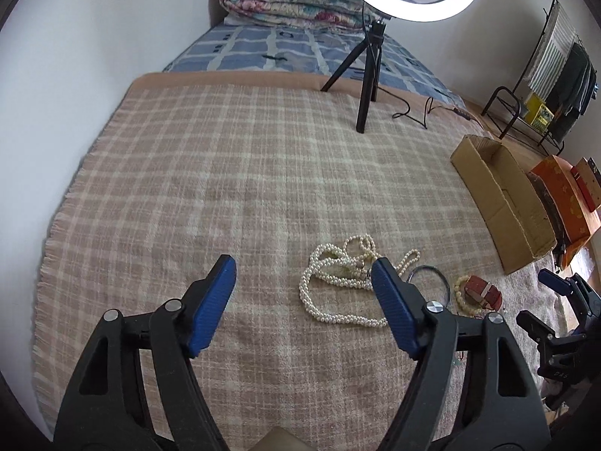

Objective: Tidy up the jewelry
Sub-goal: 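Grasp the long pearl necklace with the left tool while the right tool grasps the red watch strap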

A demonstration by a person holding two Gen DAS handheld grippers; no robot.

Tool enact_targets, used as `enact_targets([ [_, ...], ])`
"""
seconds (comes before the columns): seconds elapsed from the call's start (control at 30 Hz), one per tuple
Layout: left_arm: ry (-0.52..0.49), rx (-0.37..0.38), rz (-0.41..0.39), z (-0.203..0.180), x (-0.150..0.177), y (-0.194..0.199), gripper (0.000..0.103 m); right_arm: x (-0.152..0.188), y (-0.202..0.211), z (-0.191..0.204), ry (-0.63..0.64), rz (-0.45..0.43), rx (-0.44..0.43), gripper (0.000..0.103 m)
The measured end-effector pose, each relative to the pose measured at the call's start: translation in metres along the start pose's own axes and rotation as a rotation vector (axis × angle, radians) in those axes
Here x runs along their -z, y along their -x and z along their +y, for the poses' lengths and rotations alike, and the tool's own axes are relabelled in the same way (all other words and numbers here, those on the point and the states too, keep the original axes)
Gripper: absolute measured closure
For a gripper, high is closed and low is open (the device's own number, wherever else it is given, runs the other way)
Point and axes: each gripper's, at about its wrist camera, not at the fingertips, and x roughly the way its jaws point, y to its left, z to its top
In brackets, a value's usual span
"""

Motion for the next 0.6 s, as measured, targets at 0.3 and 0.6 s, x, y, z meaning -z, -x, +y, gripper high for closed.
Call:
enact_targets([
  [0.3,0.035,0.058,0.168,-0.003,0.024,-0.047,0.042,0.004,-0.03,0.005,0.077,0.084,0.018,0.028],
  [0.6,0.066,0.021,0.221,0.008,0.026,-0.078,0.05,0.005,-0.048,0.01,0.14,0.117,0.054,0.035],
])
